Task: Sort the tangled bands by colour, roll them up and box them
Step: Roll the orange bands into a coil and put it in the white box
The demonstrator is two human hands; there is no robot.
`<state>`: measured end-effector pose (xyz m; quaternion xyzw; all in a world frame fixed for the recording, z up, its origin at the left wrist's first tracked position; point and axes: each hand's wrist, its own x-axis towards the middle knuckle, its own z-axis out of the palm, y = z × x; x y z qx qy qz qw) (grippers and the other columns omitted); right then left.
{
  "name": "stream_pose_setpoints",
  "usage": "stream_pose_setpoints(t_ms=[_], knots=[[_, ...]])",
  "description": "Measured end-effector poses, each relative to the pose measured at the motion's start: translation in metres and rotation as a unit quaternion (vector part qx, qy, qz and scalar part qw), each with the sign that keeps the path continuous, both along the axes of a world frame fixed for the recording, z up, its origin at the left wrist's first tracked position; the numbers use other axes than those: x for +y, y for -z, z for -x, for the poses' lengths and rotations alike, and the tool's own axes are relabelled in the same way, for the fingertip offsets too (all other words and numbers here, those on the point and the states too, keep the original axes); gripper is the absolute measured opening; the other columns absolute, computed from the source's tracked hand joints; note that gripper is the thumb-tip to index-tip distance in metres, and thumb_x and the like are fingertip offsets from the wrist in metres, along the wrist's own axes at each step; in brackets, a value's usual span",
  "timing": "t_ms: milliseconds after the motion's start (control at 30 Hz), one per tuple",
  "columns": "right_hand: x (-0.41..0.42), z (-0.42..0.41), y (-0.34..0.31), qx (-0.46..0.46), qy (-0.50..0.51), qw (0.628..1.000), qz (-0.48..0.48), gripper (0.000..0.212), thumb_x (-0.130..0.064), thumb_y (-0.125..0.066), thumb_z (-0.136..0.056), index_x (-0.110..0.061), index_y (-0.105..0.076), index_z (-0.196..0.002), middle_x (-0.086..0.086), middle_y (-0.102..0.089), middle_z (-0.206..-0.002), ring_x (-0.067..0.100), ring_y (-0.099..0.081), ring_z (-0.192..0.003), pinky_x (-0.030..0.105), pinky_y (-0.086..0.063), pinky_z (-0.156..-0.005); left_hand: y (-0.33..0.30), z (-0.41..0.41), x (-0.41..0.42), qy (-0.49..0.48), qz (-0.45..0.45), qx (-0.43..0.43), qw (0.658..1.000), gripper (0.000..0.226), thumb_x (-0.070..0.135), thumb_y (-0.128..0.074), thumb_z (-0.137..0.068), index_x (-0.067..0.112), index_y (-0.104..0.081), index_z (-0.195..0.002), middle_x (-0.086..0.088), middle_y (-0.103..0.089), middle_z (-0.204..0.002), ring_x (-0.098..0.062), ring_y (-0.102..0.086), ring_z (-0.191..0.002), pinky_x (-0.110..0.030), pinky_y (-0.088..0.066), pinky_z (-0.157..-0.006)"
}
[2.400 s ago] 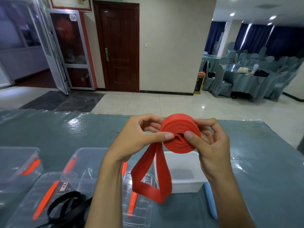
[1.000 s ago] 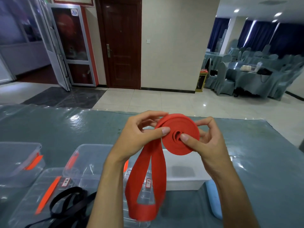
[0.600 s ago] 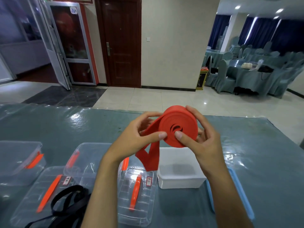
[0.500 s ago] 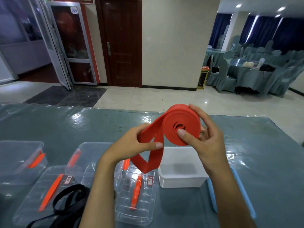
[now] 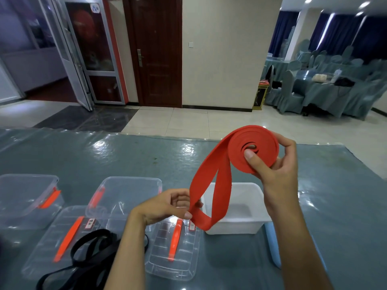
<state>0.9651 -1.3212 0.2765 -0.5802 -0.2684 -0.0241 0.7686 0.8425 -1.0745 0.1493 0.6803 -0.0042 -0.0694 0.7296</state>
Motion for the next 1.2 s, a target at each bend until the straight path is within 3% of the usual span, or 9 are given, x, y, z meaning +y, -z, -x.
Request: stream_pose_setpoints(t_ms=[200,300,367,467,633,800,933,1067,1200], knots=[[-0.006,-0.009,0.004,0.027,0.045,0.998,-0.019,0.063,-0.036,-0.092,-0.071,-0.048,-0.058,-0.123,0.0,-0.078,-0.111,0.021,-0.077,-0.104,0.038,-0.065,-0.082,0.02,-0.008,0.0,-0.094,0.034,0.014,0.995,0.051,-0.002,-0.086,-0.08,0.0,-0.066,-0.127,-0.026,-0.072,-0.126,-0.035,-0.07,-0.116,-0.041,-0.058,-0.102],[-0.009,-0.012,0.008,0.023,0.062,0.998,-0.014,0.065,-0.036,-0.093,-0.071,-0.045,-0.058,-0.126,0.001,-0.078,-0.114,0.021,-0.077,-0.104,0.041,-0.065,-0.083,0.019,-0.015,-0.001,-0.191,0.029,0.006,0.981,0.036,0.006,-0.089,-0.078,0.006,-0.073,-0.11,-0.016,-0.076,-0.107,-0.026,-0.076,-0.09,-0.034,-0.063,-0.082],[-0.008,-0.011,0.01,0.024,0.063,0.998,-0.012,0.066,-0.037,-0.093,-0.07,-0.045,-0.059,-0.125,0.001,-0.078,-0.113,0.021,-0.077,-0.104,0.043,-0.065,-0.084,0.017,-0.021,-0.001,-0.281,-0.028,0.0,0.959,0.026,0.009,-0.091,-0.079,0.009,-0.069,-0.093,-0.009,-0.073,-0.091,-0.016,-0.07,-0.07,-0.026,-0.057,-0.063],[-0.005,-0.007,0.012,0.016,0.054,0.998,-0.003,0.067,-0.038,-0.094,-0.07,-0.044,-0.058,-0.127,0.002,-0.077,-0.113,0.021,-0.077,-0.103,0.042,-0.065,-0.084,0.016,-0.031,0.002,-0.385,-0.105,-0.012,0.917,0.025,0.015,-0.086,-0.087,0.012,-0.061,-0.088,0.007,-0.069,-0.08,-0.01,-0.064,-0.058,-0.027,-0.053,-0.051],[0.002,-0.002,0.01,0.004,0.045,0.999,0.0,0.068,-0.038,-0.094,-0.071,-0.043,-0.058,-0.128,0.004,-0.077,-0.112,0.02,-0.077,-0.101,0.035,-0.065,-0.081,0.017,-0.038,0.001,-0.477,-0.156,-0.039,0.864,0.028,0.023,-0.064,-0.106,0.027,-0.042,-0.09,-0.006,-0.065,-0.072,-0.021,-0.063,-0.042,-0.033,-0.049,-0.038],[0.004,-0.001,0.009,-0.01,0.042,0.999,0.007,0.067,-0.038,-0.093,-0.072,-0.044,-0.057,-0.128,-0.002,-0.076,-0.114,0.017,-0.077,-0.102,0.03,-0.064,-0.079,0.021,-0.034,0.003,-0.452,-0.168,0.0,0.876,0.022,0.025,-0.066,-0.105,0.025,-0.047,-0.093,-0.017,-0.068,-0.081,-0.031,-0.069,-0.046,-0.035,-0.053,-0.044],[0.001,-0.003,0.01,-0.015,0.044,0.999,0.013,0.067,-0.04,-0.093,-0.073,-0.044,-0.057,-0.129,0.0,-0.076,-0.115,0.016,-0.076,-0.103,0.026,-0.064,-0.078,0.01,-0.025,0.009,-0.342,-0.208,0.054,0.915,0.017,0.019,-0.077,-0.097,0.016,-0.06,-0.098,-0.011,-0.068,-0.091,-0.021,-0.071,-0.064,-0.036,-0.056,-0.059],[-0.003,-0.004,0.012,-0.026,0.027,0.999,0.037,0.07,-0.042,-0.093,-0.074,-0.042,-0.055,-0.132,0.001,-0.075,-0.119,0.014,-0.076,-0.105,0.024,-0.063,-0.079,-0.016,-0.009,0.005,-0.172,-0.295,0.113,0.933,0.049,0.016,-0.086,-0.088,0.029,-0.063,-0.129,0.002,-0.064,-0.12,-0.014,-0.067,-0.1,-0.027,-0.055,-0.076],[-0.005,-0.001,0.012,-0.047,-0.025,0.996,0.075,0.07,-0.032,-0.093,-0.075,-0.039,-0.056,-0.134,-0.01,-0.074,-0.118,0.013,-0.076,-0.103,0.024,-0.063,-0.076,-0.062,-0.007,-0.01,-0.203,-0.272,-0.011,0.941,0.04,0.012,-0.075,-0.097,0.031,-0.065,-0.131,0.004,-0.069,-0.126,-0.016,-0.068,-0.116,-0.031,-0.058,-0.101]])
